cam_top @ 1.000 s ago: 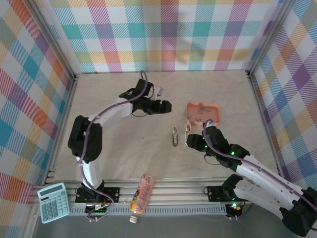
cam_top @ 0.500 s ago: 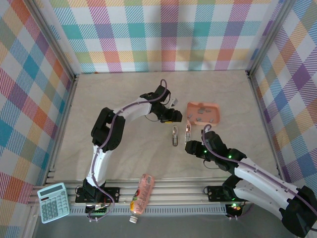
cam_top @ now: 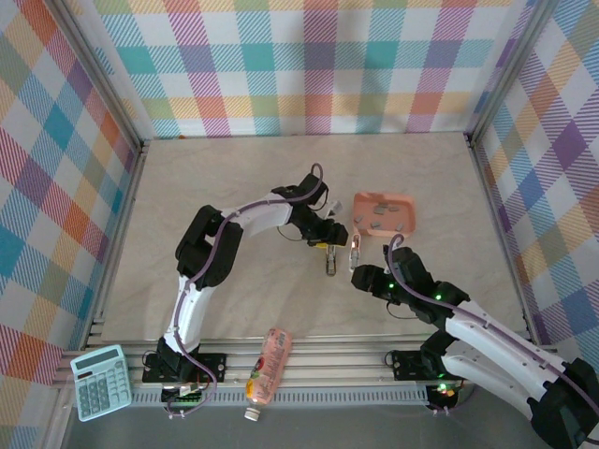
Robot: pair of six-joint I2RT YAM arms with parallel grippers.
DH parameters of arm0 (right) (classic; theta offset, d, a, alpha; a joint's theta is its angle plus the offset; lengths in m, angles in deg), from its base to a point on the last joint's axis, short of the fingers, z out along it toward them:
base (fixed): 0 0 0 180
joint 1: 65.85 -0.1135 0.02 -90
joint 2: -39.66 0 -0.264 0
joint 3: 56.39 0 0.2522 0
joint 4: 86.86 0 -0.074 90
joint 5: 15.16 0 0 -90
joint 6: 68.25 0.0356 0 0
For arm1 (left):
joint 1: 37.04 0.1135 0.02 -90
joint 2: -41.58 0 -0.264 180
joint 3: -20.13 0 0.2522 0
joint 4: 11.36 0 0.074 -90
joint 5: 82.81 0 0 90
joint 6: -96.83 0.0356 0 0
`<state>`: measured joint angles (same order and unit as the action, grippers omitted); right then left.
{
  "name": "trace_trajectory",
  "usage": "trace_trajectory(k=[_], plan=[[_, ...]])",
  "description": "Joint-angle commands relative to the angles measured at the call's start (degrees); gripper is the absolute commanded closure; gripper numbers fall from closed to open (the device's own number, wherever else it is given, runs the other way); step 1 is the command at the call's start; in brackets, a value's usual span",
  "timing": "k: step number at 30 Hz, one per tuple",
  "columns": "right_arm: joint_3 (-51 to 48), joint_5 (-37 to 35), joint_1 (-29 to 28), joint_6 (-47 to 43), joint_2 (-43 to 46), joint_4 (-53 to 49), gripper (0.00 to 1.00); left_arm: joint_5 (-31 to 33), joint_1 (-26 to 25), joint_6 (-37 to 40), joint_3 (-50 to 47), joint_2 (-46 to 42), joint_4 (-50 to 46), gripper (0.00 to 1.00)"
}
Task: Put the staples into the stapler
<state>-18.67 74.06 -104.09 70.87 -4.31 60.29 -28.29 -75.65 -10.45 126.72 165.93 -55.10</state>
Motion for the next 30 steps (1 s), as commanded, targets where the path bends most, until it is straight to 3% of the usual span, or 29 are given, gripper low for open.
trace_trajectory(k=[1,14,19,30], plan=[[-0.9,0.9,0.2,1.2,0.6,0.5,0.39,-1.0,-0.6,-0.4,-1.7,-5.5,-0.4,0.43],[-2.0,2.1,0.3,2.4,0.3,1.3,0.4,-1.1,-2.0,-1.3,-9.1,-10.5,4.5,0.43],[-2.0,3.6,0.4,3.0,-0.2,1.2,0.4,1.6,-2.1,-0.7,-8.9,-10.8,3.7,0.42],[-1.8,7.0,1.7,3.7,-2.3,2.6,0.4,-1.6,-3.4,1.2,-9.6,-11.2,3.4,0.42]])
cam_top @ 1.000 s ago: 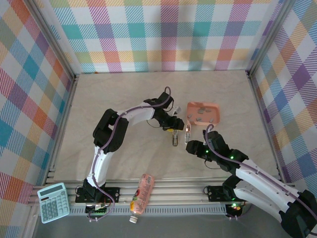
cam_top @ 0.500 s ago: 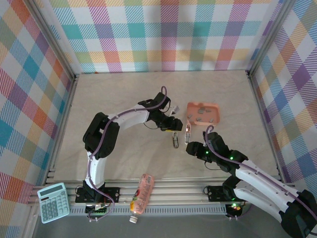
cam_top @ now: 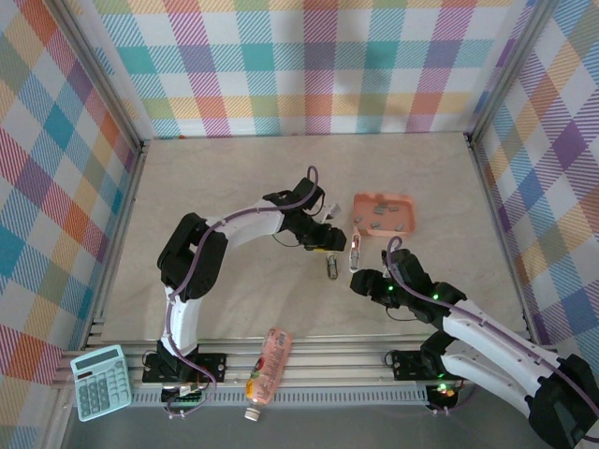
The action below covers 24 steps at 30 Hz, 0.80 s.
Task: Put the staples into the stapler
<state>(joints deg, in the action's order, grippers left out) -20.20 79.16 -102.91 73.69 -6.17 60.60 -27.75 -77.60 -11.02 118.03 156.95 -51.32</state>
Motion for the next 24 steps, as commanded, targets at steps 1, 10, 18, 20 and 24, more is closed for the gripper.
trace_trajectory(k=[1,10,18,20,24], plan=[[-0.3,2.1,0.5,1.0,-0.5,2.4,0.4,-2.4,-1.5,1.8,-1.1,-2.3,-0.3,0.42],[0.2,3.1,0.9,1.3,-1.0,2.8,0.41,-0.1,-1.9,1.6,-2.1,-3.2,-1.9,0.42],[6.1,5.9,1.0,-2.8,-7.3,0.9,0.46,5.0,-0.6,-2.7,-4.8,-7.1,-1.5,0.3],[7.4,5.5,0.9,-3.4,-8.8,0.6,0.47,5.8,0.4,-2.4,-5.9,-8.2,-2.4,0.24],[9.4,6.7,1.7,-5.2,-11.6,1.0,0.48,6.2,3.4,-1.5,-9.3,-11.9,-2.7,0.24]])
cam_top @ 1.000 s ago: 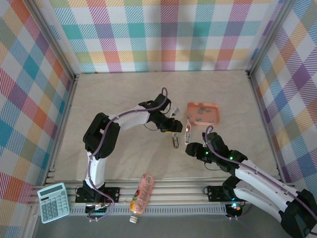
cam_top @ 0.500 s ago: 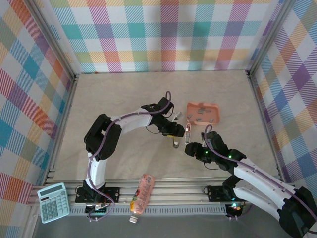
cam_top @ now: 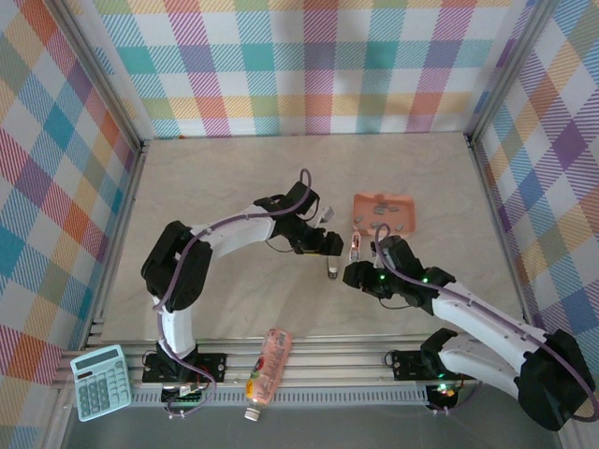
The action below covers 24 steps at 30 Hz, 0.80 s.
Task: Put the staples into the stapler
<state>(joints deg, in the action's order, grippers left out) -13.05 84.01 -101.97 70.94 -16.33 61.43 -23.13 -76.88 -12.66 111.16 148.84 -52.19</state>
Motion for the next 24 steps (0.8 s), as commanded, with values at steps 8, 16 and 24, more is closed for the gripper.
trace_trajectory(k=[8,16,24], plan=[[7.3,5.9,1.9,-4.4,-10.9,2.3,0.5,2.4,8.7,-2.2,-10.2,-11.1,0.8,0.23],[10.4,7.3,3.7,-5.9,-18.0,2.1,0.51,4.7,12.1,-2.1,-17.5,-14.3,3.5,0.23],[13.0,7.5,4.0,-6.8,-22.6,0.9,0.55,3.8,12.5,-2.3,-20.2,-14.9,5.4,0.23]])
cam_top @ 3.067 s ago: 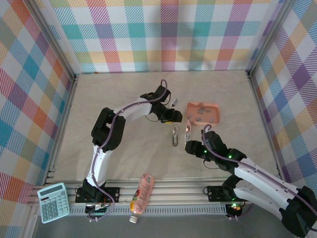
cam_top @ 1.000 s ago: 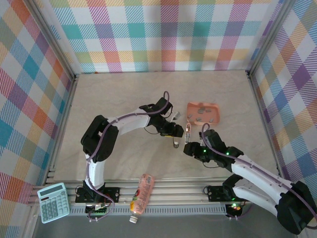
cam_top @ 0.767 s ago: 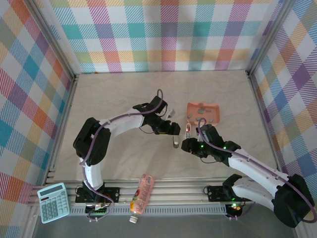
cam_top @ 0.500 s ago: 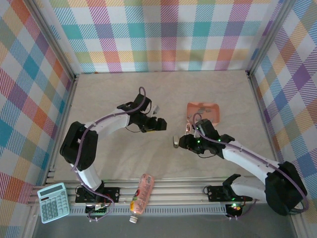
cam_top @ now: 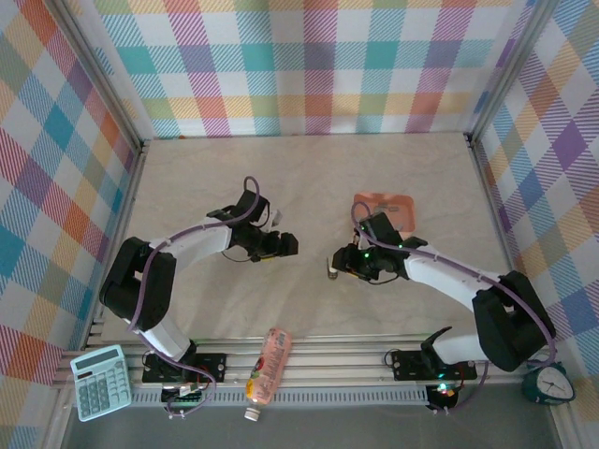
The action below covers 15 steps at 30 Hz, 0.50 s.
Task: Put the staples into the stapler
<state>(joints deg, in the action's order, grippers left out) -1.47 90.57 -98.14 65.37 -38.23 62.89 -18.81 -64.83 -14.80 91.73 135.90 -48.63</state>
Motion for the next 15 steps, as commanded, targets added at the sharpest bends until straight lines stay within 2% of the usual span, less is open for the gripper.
trace_trajectory(k=[1,15], plan=[[1.5,0.7,0.2,-1.1,-0.9,-0.6,0.55,-0.7,0.5,-0.1,-0.9,-1.8,1.9,0.23],[3.3,1.5,1.0,-1.3,-5.4,-0.6,0.55,-3.0,0.7,1.1,0.6,-1.2,0.6,0.22]])
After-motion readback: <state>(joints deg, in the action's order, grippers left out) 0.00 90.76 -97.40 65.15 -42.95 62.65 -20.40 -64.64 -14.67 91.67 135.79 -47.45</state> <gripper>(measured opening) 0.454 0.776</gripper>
